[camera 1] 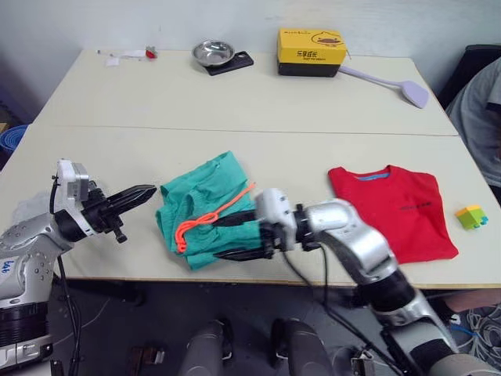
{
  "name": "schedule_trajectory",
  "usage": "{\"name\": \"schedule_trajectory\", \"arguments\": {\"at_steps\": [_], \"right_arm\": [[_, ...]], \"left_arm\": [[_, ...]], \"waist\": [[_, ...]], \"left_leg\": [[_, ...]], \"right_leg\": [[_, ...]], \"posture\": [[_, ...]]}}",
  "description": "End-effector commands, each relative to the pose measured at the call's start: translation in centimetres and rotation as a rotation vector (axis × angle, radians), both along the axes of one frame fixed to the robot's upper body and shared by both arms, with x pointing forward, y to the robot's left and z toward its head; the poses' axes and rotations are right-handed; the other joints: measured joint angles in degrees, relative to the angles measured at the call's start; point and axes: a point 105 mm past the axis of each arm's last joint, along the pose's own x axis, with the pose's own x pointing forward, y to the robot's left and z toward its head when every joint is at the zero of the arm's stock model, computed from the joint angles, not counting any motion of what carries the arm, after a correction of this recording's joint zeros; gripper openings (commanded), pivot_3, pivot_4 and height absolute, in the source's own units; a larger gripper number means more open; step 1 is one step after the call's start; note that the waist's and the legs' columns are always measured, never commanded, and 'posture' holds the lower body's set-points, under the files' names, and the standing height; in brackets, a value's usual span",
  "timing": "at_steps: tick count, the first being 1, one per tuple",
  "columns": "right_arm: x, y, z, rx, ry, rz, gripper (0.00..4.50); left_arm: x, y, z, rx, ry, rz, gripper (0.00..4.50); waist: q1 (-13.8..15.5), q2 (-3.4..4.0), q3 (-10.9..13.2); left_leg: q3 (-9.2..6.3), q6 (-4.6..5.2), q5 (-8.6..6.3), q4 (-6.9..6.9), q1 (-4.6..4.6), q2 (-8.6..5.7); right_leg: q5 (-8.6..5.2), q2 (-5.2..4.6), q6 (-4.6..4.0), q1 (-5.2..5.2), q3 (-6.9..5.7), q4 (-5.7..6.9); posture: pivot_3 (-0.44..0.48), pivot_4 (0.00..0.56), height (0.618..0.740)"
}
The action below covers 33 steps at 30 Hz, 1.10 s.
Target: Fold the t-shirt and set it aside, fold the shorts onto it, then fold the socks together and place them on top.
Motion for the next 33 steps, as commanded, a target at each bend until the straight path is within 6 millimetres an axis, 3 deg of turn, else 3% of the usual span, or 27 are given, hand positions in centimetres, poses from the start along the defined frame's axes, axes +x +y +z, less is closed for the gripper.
{"name": "schedule_trajectory", "arguments": {"at_steps": [1, 6, 9, 11, 15, 18, 25, 28, 33], "right_arm": [[1.5, -1.2, 0.1, 0.003, -0.015, -0.119, 1.89], [4.4, -0.5, -1.6, -0.034, -0.096, -0.313, 0.09], [5.8, 0.3, -2.8, -0.050, -0.112, -0.396, 0.03], [6.2, 0.4, -3.7, -0.074, -0.116, -0.425, 0.03], [6.1, 0.6, -5.6, -0.123, -0.122, -0.428, 0.03], [5.7, 0.2, -6.6, -0.145, -0.089, -0.420, 0.03], [3.4, -1.4, -9.2, -0.245, 0.086, -0.331, 0.03], [2.3, -1.2, -7.6, -0.156, 0.085, -0.255, 0.03], [3.8, -0.7, -3.2, 0.009, 0.063, -0.284, 0.03]], "left_arm": [[-0.9, -3.0, 2.5, 0.019, -0.075, -0.165, 0.00], [-0.1, -7.9, 2.7, 0.024, -0.116, -0.307, 0.00], [1.7, -10.6, 0.1, 0.137, -0.113, -0.307, 0.00], [3.2, -11.3, -1.3, 0.208, -0.131, -0.260, 0.00], [6.5, -9.8, -4.9, 0.340, -0.141, -0.059, 0.00], [8.4, -7.9, -5.2, 0.279, -0.146, 0.111, 0.00], [8.8, -5.8, -6.4, 0.247, -0.151, 0.212, 0.00], [8.4, -5.5, -6.2, 0.229, -0.157, 0.185, 0.00], [6.4, -5.1, -1.9, 0.086, -0.248, 0.066, 0.00]], "waist": [[0.0, 0.00, 0.0], [0.0, 0.01, 0.0], [-0.2, 0.01, 0.0], [-0.2, 0.01, 0.0], [-0.2, 0.01, 0.0], [-0.1, 0.00, 0.0], [-0.1, -0.01, 0.0], [-0.1, -0.02, 0.0], [-0.4, -0.04, 0.0]], "left_leg": [[0.00, -0.01, -0.01, -0.01, 0.00, 0.00], [0.05, -0.08, 0.03, -0.12, 0.01, -0.03], [0.14, -0.13, 0.09, -0.14, -0.01, -0.04], [0.23, -0.06, 0.18, -0.17, -0.01, -0.05], [0.26, 0.15, 0.31, -0.14, -0.01, 0.01], [0.22, -0.03, 0.20, -0.13, 0.01, 0.03], [0.10, 0.03, 0.13, 0.06, 0.01, -0.01], [0.02, 0.03, 0.09, 0.07, 0.06, 0.00], [0.02, 0.02, 0.10, 0.08, 0.04, 0.02]], "right_leg": [[0.00, 0.00, 0.00, 0.00, 0.00, -0.01], [0.00, 0.01, -0.01, -0.03, 0.02, -0.02], [0.00, 0.11, 0.00, -0.05, 0.02, 0.01], [0.00, 0.20, 0.00, -0.07, 0.04, 0.20], [0.00, 0.24, -0.01, -0.12, 0.08, 0.08], [0.00, 0.19, -0.01, -0.13, 0.09, 0.11], [0.01, 0.04, 0.00, -0.02, -0.02, 0.17], [0.00, 0.04, 0.00, 0.05, -0.08, 0.17], [0.00, 0.06, 0.00, 0.02, -0.08, 0.20]], "posture": [[0.000, 0.150, 0.740], [0.000, 0.150, 0.740], [0.000, 0.150, 0.740], [0.000, 0.150, 0.740], [0.000, 0.150, 0.740], [0.000, 0.150, 0.740], [0.000, 0.150, 0.740], [0.000, 0.150, 0.740], [0.000, 0.150, 0.740]]}}
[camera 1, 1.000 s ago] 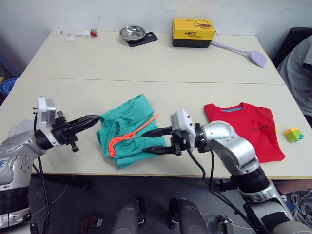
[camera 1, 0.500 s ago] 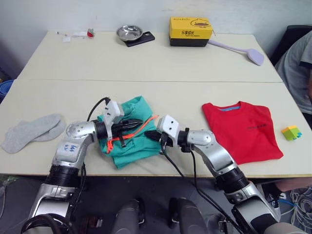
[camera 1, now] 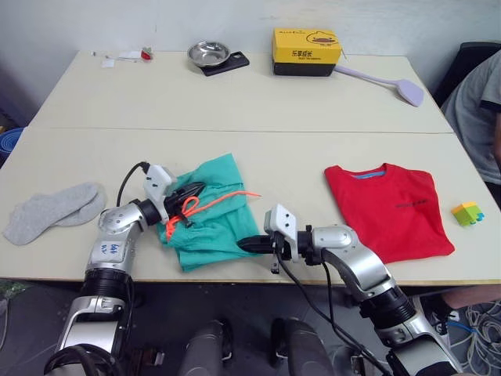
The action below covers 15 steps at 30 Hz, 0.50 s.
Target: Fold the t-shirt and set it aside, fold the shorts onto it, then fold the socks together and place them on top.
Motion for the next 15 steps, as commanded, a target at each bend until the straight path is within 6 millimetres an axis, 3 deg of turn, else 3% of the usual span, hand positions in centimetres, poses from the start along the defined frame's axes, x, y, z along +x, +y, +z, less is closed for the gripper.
{"name": "schedule_trajectory", "arguments": {"at_steps": [1, 4, 6, 8, 11, 15], "right_arm": [[1.5, 0.5, 4.3, 0.110, -0.091, -0.036, 0.03], [3.2, 1.0, 4.0, 0.081, -0.099, -0.111, 0.03], [3.7, 1.5, 3.4, 0.056, -0.108, -0.128, 0.03], [4.0, 2.1, 2.7, 0.055, -0.092, -0.141, 0.03], [3.8, 2.1, -0.3, -0.040, -0.059, -0.151, 0.03], [3.3, 0.7, -1.3, -0.063, -0.046, -0.163, 0.03]], "left_arm": [[-1.9, 0.5, 4.6, -0.100, -0.115, -0.109, 0.00], [-3.5, -0.3, 5.6, -0.153, -0.100, -0.219, 0.00], [-4.3, -0.9, 5.1, -0.131, -0.058, -0.267, 0.00], [-4.6, -1.3, 3.9, -0.072, -0.020, -0.277, 0.00], [-3.6, -0.4, -1.0, 0.150, 0.062, -0.145, 0.00], [-2.8, 1.4, -2.2, 0.132, 0.041, 0.010, 0.00]], "waist": [[-0.1, 0.00, 0.0], [0.2, 0.00, 0.0], [0.3, 0.00, 0.0], [0.3, 0.00, 0.0], [0.3, 0.01, 0.0], [0.3, 0.01, 0.0]], "left_leg": [[0.00, -0.02, 0.01, 0.01, -0.02, 0.00], [-0.03, -0.04, 0.01, 0.03, -0.02, 0.00], [-0.06, -0.05, 0.00, 0.02, -0.01, 0.00], [-0.04, -0.03, -0.01, 0.01, -0.02, -0.06], [0.02, 0.00, 0.00, 0.02, -0.05, -0.10], [0.04, 0.00, -0.02, -0.01, -0.05, -0.07]], "right_leg": [[0.00, -0.01, 0.00, -0.02, 0.00, 0.01], [0.00, -0.02, 0.00, -0.01, 0.01, 0.01], [0.00, -0.03, 0.00, 0.04, -0.01, -0.04], [0.00, -0.04, 0.00, 0.05, -0.01, -0.04], [0.00, -0.01, 0.00, 0.05, -0.01, 0.01], [0.00, -0.01, 0.00, -0.01, 0.02, -0.04]], "posture": [[0.000, 0.150, 0.740], [0.000, 0.150, 0.740], [0.000, 0.150, 0.740], [0.000, 0.150, 0.740], [0.000, 0.150, 0.740], [0.000, 0.150, 0.740]]}}
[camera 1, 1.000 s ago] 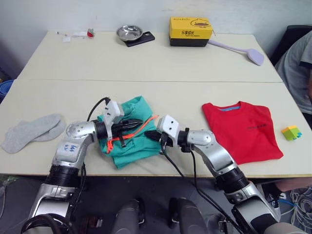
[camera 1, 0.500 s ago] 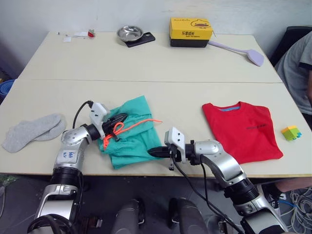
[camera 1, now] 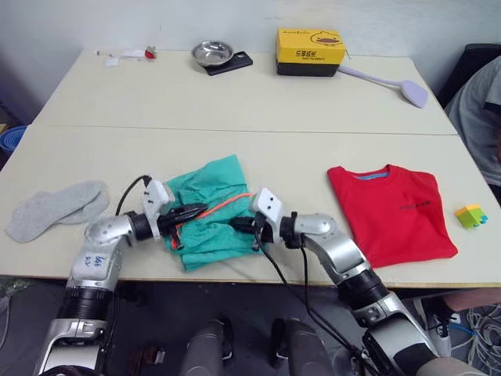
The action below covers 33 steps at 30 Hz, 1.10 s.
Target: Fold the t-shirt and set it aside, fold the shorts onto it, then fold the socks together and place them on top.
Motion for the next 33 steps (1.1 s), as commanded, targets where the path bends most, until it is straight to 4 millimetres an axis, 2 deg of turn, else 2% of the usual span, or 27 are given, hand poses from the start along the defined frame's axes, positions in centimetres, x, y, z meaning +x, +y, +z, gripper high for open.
{"name": "schedule_trajectory", "arguments": {"at_steps": [1, 2, 4, 5, 7, 10, 12, 14, 16, 18, 19, 22, 26, 30, 33], "right_arm": [[-0.2, -1.6, 0.3, 0.003, -0.052, -0.018, 0.03], [-0.2, -2.0, 0.8, 0.021, -0.082, -0.029, 0.03], [-0.9, -2.8, 3.4, 0.167, -0.059, -0.014, 0.03], [-1.4, -3.3, 4.4, 0.222, -0.026, -0.001, 0.19], [-2.2, -4.6, 5.8, 0.268, 0.052, 0.018, 0.54], [-2.2, -6.3, 6.4, 0.247, 0.245, -0.026, 1.55], [-2.5, -7.2, 5.7, 0.136, 0.397, -0.037, 2.32], [-2.2, -7.8, 4.9, 0.053, 0.533, -0.083, 2.98], [-1.0, -7.5, 4.6, 0.058, 0.656, -0.153, 3.60], [-0.4, -6.2, 4.4, 0.059, 0.720, -0.153, 4.35], [-0.2, -5.5, 4.3, 0.062, 0.744, -0.148, 4.50], [0.7, -3.7, 3.7, 0.069, 0.797, -0.161, 4.50], [1.1, -1.9, 2.8, 0.035, 0.826, -0.160, 4.50], [1.3, 1.2, 3.1, 0.049, 0.881, -0.118, 4.50], [1.4, 2.6, 3.2, 0.046, 0.885, -0.107, 4.50]], "left_arm": [[0.4, 2.4, -0.4, 0.050, -0.065, 0.128, 0.00], [0.1, 2.8, -0.6, 0.065, -0.072, 0.135, 0.00], [-0.8, 3.7, 1.0, -0.028, -0.091, 0.127, 0.00], [-1.5, 3.8, 1.9, -0.085, -0.094, 0.092, 0.00], [-3.0, 3.8, 3.2, -0.140, -0.078, 0.007, 0.00], [-4.2, 4.9, 4.5, -0.085, -0.046, -0.034, 0.55], [-4.7, 5.4, 5.7, -0.091, -0.047, -0.040, 1.20], [-5.6, 5.4, 5.9, -0.075, -0.025, -0.071, 1.83], [-6.4, 5.2, 5.3, -0.058, 0.004, -0.096, 2.40], [-6.9, 5.1, 4.9, -0.050, 0.009, -0.099, 3.12], [-7.0, 5.0, 4.8, -0.050, 0.006, -0.098, 3.46], [-7.4, 4.7, 4.7, -0.062, 0.001, -0.102, 4.43], [-7.6, 4.5, 4.8, -0.048, -0.031, -0.104, 4.49], [-8.1, 4.7, 5.0, -0.045, -0.065, -0.108, 4.49], [-8.1, 5.0, 4.8, -0.039, -0.073, -0.090, 4.49]], "waist": [[0.0, 0.00, 0.0], [0.0, 0.01, 0.0], [-0.1, 0.02, 0.0], [-0.1, 0.02, 0.0], [-0.3, 0.08, 0.1], [0.0, 0.10, 0.1], [0.0, 0.18, 0.1], [0.0, 0.24, 0.2], [-0.3, 0.29, 0.2], [-0.6, 0.31, 0.2], [-0.5, 0.31, 0.2], [-0.4, 0.31, 0.2], [-0.9, 0.26, 0.2], [-2.0, 0.23, 0.2], [-2.5, 0.23, 0.2]], "left_leg": [[-0.02, -0.02, -0.01, 0.00, 0.04, 0.01], [-0.04, -0.03, -0.01, -0.02, 0.06, 0.02], [-0.05, -0.04, -0.02, -0.09, 0.06, 0.02], [-0.05, -0.04, -0.01, -0.14, 0.06, 0.02], [-0.05, -0.06, -0.01, -0.20, 0.02, 0.05], [-0.12, -0.07, 0.01, -0.21, 0.00, 0.07], [-0.13, 0.06, -0.07, -0.20, 0.02, 0.07], [-0.12, 0.25, -0.19, -0.21, 0.02, 0.07], [-0.12, 0.28, -0.21, -0.29, 0.01, 0.06], [-0.02, 0.21, -0.18, -0.44, 0.00, 0.05], [0.00, -0.05, -0.02, -0.52, -0.03, 0.05], [0.06, -0.20, 0.10, -0.70, -0.09, 0.05], [0.19, -0.13, 0.13, -0.65, -0.09, 0.04], [0.24, -0.04, 0.18, -0.63, 0.01, 0.05], [0.23, -0.03, 0.17, -0.66, 0.07, 0.15]], "right_leg": [[0.00, -0.02, 0.00, 0.02, 0.01, 0.01], [0.00, -0.05, 0.00, 0.03, 0.01, 0.00], [0.00, -0.07, 0.00, 0.01, 0.02, -0.02], [0.00, -0.06, 0.00, -0.01, 0.05, -0.04], [0.00, -0.06, 0.00, -0.09, 0.07, -0.04], [-0.02, -0.06, -0.03, -0.10, 0.03, -0.10], [0.00, -0.10, -0.08, -0.08, 0.04, -0.12], [0.01, -0.13, -0.12, -0.08, 0.06, -0.19], [0.00, -0.13, -0.14, -0.10, 0.07, -0.27], [0.00, -0.11, -0.15, -0.22, 0.13, -0.27], [-0.02, -0.09, -0.18, -0.31, 0.12, -0.26], [-0.05, -0.04, -0.24, -0.45, 0.07, -0.20], [-0.04, -0.02, -0.22, -0.42, 0.06, -0.16], [0.02, -0.01, -0.21, -0.40, 0.14, -0.05], [0.02, 0.07, -0.25, -0.44, 0.15, 0.08]], "posture": [[0.000, 0.150, 0.740], [0.000, 0.150, 0.740], [0.000, 0.150, 0.740], [0.000, 0.150, 0.740], [0.000, 0.150, 0.740], [0.000, 0.150, 0.740], [0.000, 0.150, 0.740], [0.000, 0.150, 0.740], [0.000, 0.150, 0.740], [0.000, 0.150, 0.740], [0.000, 0.150, 0.740], [0.000, 0.150, 0.740], [0.000, 0.150, 0.740], [0.000, 0.150, 0.740], [0.000, 0.150, 0.740]]}}
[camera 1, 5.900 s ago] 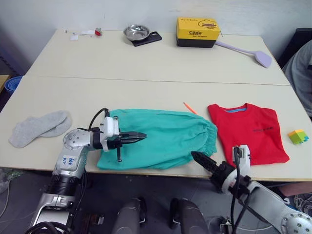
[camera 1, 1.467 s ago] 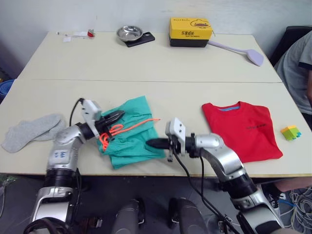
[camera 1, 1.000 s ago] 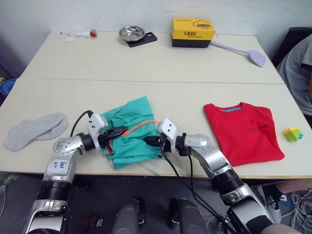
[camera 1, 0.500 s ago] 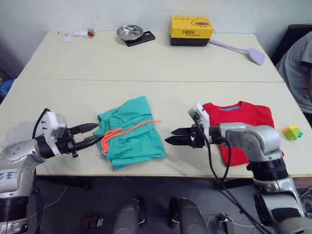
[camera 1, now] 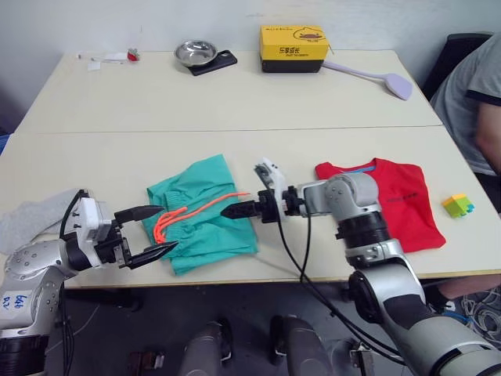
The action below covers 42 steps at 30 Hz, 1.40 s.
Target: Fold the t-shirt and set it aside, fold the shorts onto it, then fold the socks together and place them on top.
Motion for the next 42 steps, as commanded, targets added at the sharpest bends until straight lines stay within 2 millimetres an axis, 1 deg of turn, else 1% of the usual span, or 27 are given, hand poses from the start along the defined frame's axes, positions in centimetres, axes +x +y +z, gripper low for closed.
{"name": "schedule_trajectory", "arguments": {"at_steps": [1, 3, 6, 9, 11, 15, 16, 17, 18, 20, 21, 25, 30, 32, 33, 35, 38, 41, 42], "right_arm": [[-0.4, 2.2, -0.9, -0.006, 0.052, 0.026, 4.50], [-0.2, 3.1, -0.8, 0.010, 0.069, 0.020, 4.50], [0.5, 3.9, -0.8, 0.037, 0.082, -0.018, 4.50], [1.2, 4.3, -0.6, 0.073, 0.102, -0.058, 3.91], [1.4, 4.3, -0.6, 0.079, 0.111, -0.065, 3.24], [1.3, 4.4, -0.5, 0.087, 0.122, -0.062, 1.70], [1.3, 4.2, -0.5, 0.089, 0.120, -0.065, 1.37], [1.3, 4.0, -0.3, 0.092, 0.119, -0.068, 1.13], [1.3, 3.5, 0.1, 0.103, 0.115, -0.073, 0.69], [1.1, 2.4, 1.0, 0.127, 0.111, -0.075, 0.08], [1.0, 2.0, 1.4, 0.134, 0.107, -0.075, 0.03], [0.0, -0.9, 3.7, 0.164, 0.062, -0.069, 0.03], [-1.0, -4.5, 6.4, 0.172, -0.034, -0.064, 0.03], [-2.0, -8.4, 7.8, 0.100, -0.152, -0.060, 0.03], [-2.4, -10.1, 8.4, 0.068, -0.184, -0.068, 0.03], [-2.7, -12.5, 9.1, 0.028, -0.208, -0.103, 0.03], [-3.3, -16.1, 9.8, -0.029, -0.219, -0.169, 0.03], [-4.1, -19.7, 10.1, -0.087, -0.201, -0.253, 0.03], [-4.3, -20.5, 10.1, -0.103, -0.192, -0.275, 0.03]], "left_arm": [[-0.3, 0.5, 0.6, 0.003, -0.053, 0.024, 4.49], [-0.1, 0.6, 0.4, 0.002, -0.060, 0.043, 4.49], [0.3, 0.7, 0.2, -0.010, -0.064, 0.066, 4.49], [0.5, 0.7, -0.2, -0.016, -0.058, 0.078, 4.50], [0.5, 0.7, -0.5, -0.017, -0.051, 0.077, 4.50], [0.5, 0.7, -0.6, -0.017, -0.047, 0.077, 4.50], [0.6, 0.7, -0.6, -0.017, -0.047, 0.078, 4.50], [0.6, 0.7, -0.6, -0.018, -0.047, 0.079, 4.50], [0.6, 0.7, -0.5, -0.019, -0.046, 0.077, 4.50], [0.5, 0.4, -0.4, -0.029, -0.045, 0.068, 4.50], [0.5, 0.3, -0.3, -0.033, -0.046, 0.065, 4.50], [0.9, -0.3, 0.2, -0.072, -0.060, 0.052, 4.50], [1.2, -1.1, 0.2, -0.086, -0.056, 0.029, 4.50], [1.4, -1.4, 0.1, -0.093, -0.050, 0.018, 4.50], [1.4, -1.6, 0.0, -0.095, -0.047, 0.012, 4.50], [1.5, -1.8, 0.0, -0.099, -0.041, 0.001, 4.50], [1.4, -2.1, 0.1, -0.096, -0.034, -0.026, 4.50], [1.8, -2.2, 0.9, -0.098, -0.044, -0.038, 4.50], [1.9, -2.2, 1.2, -0.100, -0.047, -0.038, 4.50]], "waist": [[-0.4, 0.00, 0.0], [-0.9, 0.00, 0.0], [-1.1, -0.01, 0.0], [-0.9, -0.01, 0.0], [-0.9, -0.01, 0.0], [-0.9, -0.02, 0.0], [-0.9, -0.02, 0.0], [-0.9, -0.03, 0.0], [-0.9, -0.04, 0.0], [-0.7, -0.04, 0.0], [-0.7, -0.04, 0.0], [0.5, -0.03, 0.0], [0.8, -0.03, 0.0], [1.1, -0.02, 0.0], [1.6, 0.02, 0.0], [2.2, 0.08, 0.1], [2.1, 0.07, 0.1], [2.3, 0.08, 0.1], [2.4, 0.08, 0.1]], "left_leg": [[0.00, -0.09, 0.05, -0.04, -0.01, 0.03], [0.00, -0.41, 0.24, -0.07, -0.02, 0.04], [0.02, -0.43, 0.26, -0.08, -0.02, 0.06], [0.05, -0.48, 0.28, -0.08, -0.02, 0.15], [0.06, -0.49, 0.29, -0.08, -0.05, 0.15], [0.19, -0.48, 0.28, -0.09, -0.13, 0.14], [0.22, -0.48, 0.28, -0.10, -0.15, 0.14], [0.25, -0.48, 0.28, -0.12, -0.16, 0.14], [0.26, -0.47, 0.29, -0.12, -0.14, 0.15], [0.26, -0.48, 0.29, -0.11, -0.14, 0.15], [0.26, -0.48, 0.28, -0.11, -0.15, 0.15], [0.25, -0.42, 0.25, -0.11, -0.26, 0.08], [0.26, -0.36, 0.21, -0.10, -0.35, 0.04], [0.26, -0.30, 0.18, -0.10, -0.35, 0.04], [0.26, -0.23, 0.14, -0.10, -0.39, 0.02], [0.27, 0.02, -0.01, -0.06, -0.45, -0.08], [0.42, 0.06, -0.04, -0.03, -0.45, -0.05], [0.44, 0.10, -0.03, -0.02, -0.45, -0.04], [0.45, 0.21, 0.04, -0.01, -0.45, -0.04]], "right_leg": [[-0.02, 0.04, -0.04, -0.07, 0.01, 0.05], [-0.02, 0.07, -0.05, -0.09, 0.01, 0.05], [-0.02, 0.13, -0.05, -0.10, 0.04, 0.07], [-0.02, 0.23, -0.05, -0.12, 0.06, 0.07], [-0.02, 0.24, -0.05, -0.17, 0.09, 0.08], [-0.01, 0.23, -0.06, -0.32, 0.27, 0.09], [-0.01, 0.23, -0.06, -0.37, 0.31, 0.10], [-0.01, 0.23, -0.06, -0.41, 0.34, 0.11], [-0.01, 0.25, -0.06, -0.40, 0.36, 0.11], [0.00, 0.23, -0.08, -0.40, 0.37, 0.10], [0.00, 0.22, -0.08, -0.40, 0.38, 0.10], [0.00, 0.12, -0.08, -0.48, 0.39, 0.03], [0.01, 0.06, -0.08, -0.56, 0.38, 0.00], [0.01, 0.06, -0.08, -0.55, 0.36, -0.03], [0.01, 0.05, -0.08, -0.55, 0.35, -0.05], [0.02, -0.04, -0.05, -0.55, 0.34, -0.18], [0.06, -0.02, 0.02, -0.53, 0.36, -0.31], [0.06, -0.01, 0.03, -0.53, 0.35, -0.31], [0.06, -0.02, 0.03, -0.53, 0.36, -0.30]], "posture": [[0.000, 0.150, 0.740], [0.000, 0.150, 0.740], [0.000, 0.150, 0.740], [0.000, 0.150, 0.740], [0.000, 0.150, 0.740], [0.000, 0.150, 0.740], [0.000, 0.150, 0.740], [0.000, 0.150, 0.740], [0.000, 0.150, 0.740], [0.000, 0.150, 0.740], [0.000, 0.150, 0.740], [0.000, 0.150, 0.740], [0.000, 0.150, 0.740], [0.000, 0.150, 0.740], [0.000, 0.150, 0.740], [0.000, 0.150, 0.740], [0.000, 0.150, 0.740], [0.000, 0.150, 0.740], [0.000, 0.150, 0.740]]}}
